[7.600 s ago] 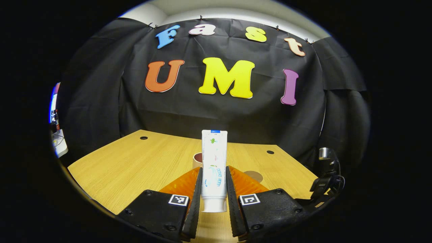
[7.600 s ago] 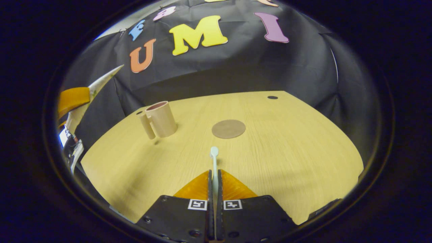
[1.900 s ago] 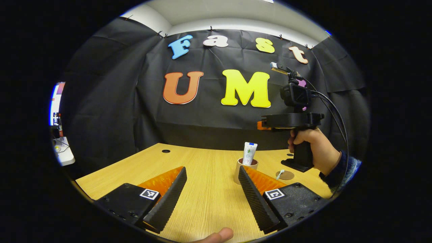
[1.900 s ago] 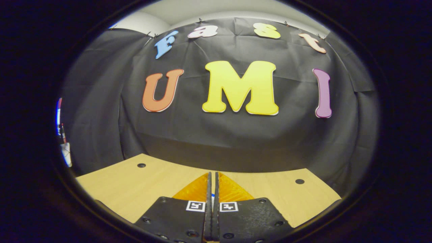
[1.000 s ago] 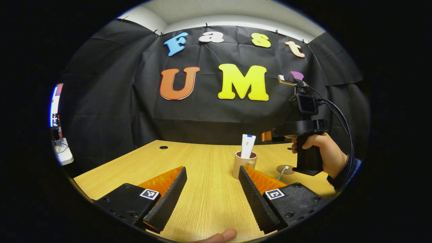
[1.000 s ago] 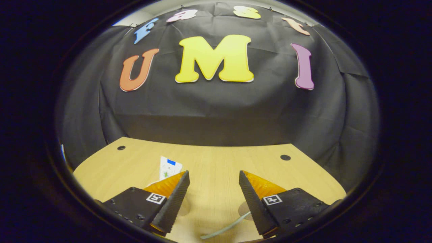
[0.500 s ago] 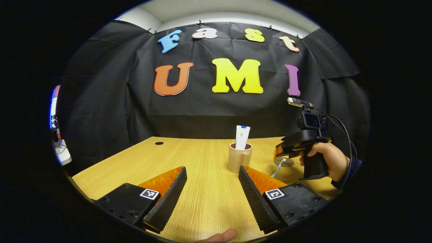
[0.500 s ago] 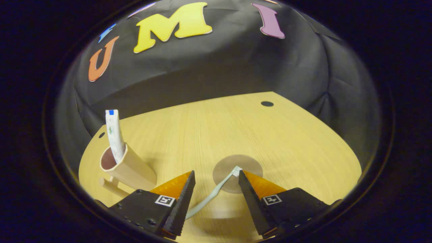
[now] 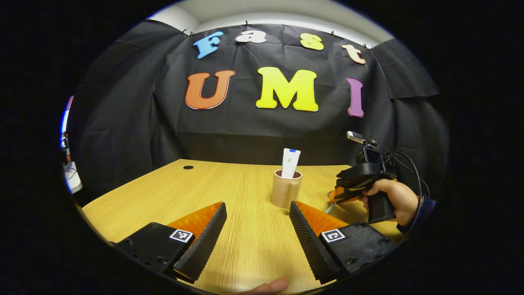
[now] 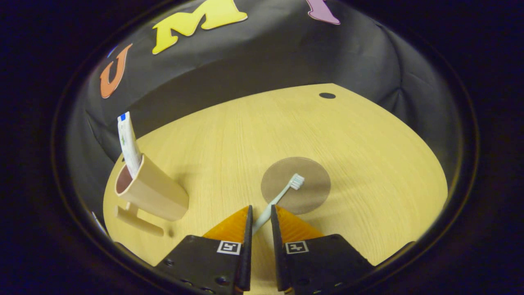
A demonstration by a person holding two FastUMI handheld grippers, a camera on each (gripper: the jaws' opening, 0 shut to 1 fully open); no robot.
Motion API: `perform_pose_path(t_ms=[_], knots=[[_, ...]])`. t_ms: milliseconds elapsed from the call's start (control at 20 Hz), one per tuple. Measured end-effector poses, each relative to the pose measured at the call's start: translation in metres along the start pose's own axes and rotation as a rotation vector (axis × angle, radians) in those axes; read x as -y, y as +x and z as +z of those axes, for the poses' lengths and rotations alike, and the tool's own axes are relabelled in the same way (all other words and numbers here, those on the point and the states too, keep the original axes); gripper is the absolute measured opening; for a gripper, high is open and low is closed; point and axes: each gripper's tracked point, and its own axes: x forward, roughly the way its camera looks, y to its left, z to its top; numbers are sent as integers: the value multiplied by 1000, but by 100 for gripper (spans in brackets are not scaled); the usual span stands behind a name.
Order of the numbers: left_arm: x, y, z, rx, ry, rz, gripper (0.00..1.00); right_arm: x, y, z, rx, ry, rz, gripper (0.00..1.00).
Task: Put the toothbrush and toothpaste on the desktop into the cup, then pick up the cup and place it on the coaster on the desktop.
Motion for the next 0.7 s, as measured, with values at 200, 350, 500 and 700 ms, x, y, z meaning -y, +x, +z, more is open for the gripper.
perform_pose_path(t_ms=[200, 350, 500, 700], knots=[[0, 2, -6, -15, -20, -3, 98, -2, 0, 3, -2, -16, 31, 11], [0, 3, -8, -26, -27, -9, 98, -15, 1, 3, -2, -28, 80, 1], [-1, 4, -10, -31, -32, -7, 98, -28, 1, 2, -3, -58, 128, 1], [-7, 3, -12, -34, -38, 2, 98, -45, -8, 6, 20, -59, 178, 1]])
